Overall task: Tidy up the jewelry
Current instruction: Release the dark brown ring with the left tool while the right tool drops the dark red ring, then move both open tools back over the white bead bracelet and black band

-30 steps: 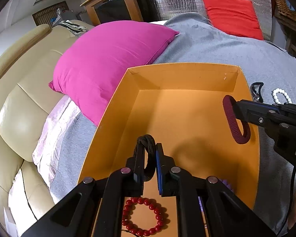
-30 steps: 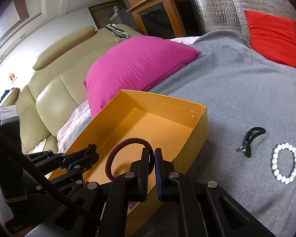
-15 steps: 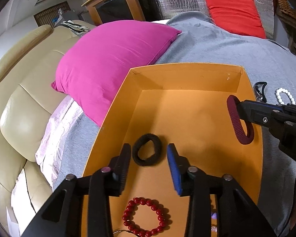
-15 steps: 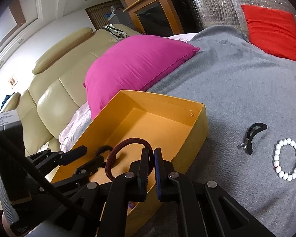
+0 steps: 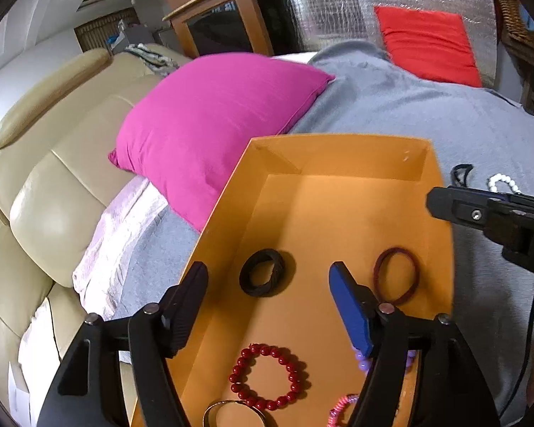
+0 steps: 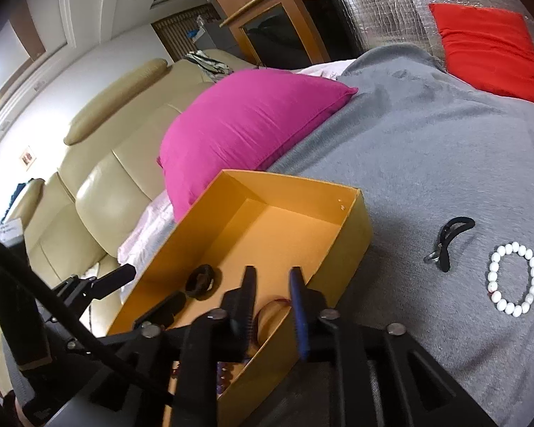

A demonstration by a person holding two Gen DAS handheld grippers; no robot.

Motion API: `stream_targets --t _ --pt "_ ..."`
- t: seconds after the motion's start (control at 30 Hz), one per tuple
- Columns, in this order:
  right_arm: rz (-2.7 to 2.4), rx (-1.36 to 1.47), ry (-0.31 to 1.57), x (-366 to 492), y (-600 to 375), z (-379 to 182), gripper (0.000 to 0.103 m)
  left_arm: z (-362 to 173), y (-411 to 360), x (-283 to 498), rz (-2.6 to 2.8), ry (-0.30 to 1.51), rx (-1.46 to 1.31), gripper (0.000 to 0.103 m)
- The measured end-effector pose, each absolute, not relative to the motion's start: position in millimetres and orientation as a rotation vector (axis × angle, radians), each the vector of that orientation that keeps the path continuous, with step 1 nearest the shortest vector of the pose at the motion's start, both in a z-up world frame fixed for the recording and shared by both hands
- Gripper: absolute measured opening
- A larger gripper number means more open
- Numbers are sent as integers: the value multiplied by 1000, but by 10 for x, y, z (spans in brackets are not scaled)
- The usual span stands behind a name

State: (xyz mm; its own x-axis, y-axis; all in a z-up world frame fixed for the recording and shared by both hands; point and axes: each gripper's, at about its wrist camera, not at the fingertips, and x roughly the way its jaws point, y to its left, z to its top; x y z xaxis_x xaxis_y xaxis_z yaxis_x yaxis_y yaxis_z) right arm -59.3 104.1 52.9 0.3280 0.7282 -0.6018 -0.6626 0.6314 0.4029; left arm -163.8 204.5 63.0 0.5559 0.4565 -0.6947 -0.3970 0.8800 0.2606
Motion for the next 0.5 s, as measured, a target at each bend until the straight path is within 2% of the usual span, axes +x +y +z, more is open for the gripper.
stream_targets --t 0.5 --pt "832 156 807 -514 534 713 30 831 1933 -2101 546 777 37 74"
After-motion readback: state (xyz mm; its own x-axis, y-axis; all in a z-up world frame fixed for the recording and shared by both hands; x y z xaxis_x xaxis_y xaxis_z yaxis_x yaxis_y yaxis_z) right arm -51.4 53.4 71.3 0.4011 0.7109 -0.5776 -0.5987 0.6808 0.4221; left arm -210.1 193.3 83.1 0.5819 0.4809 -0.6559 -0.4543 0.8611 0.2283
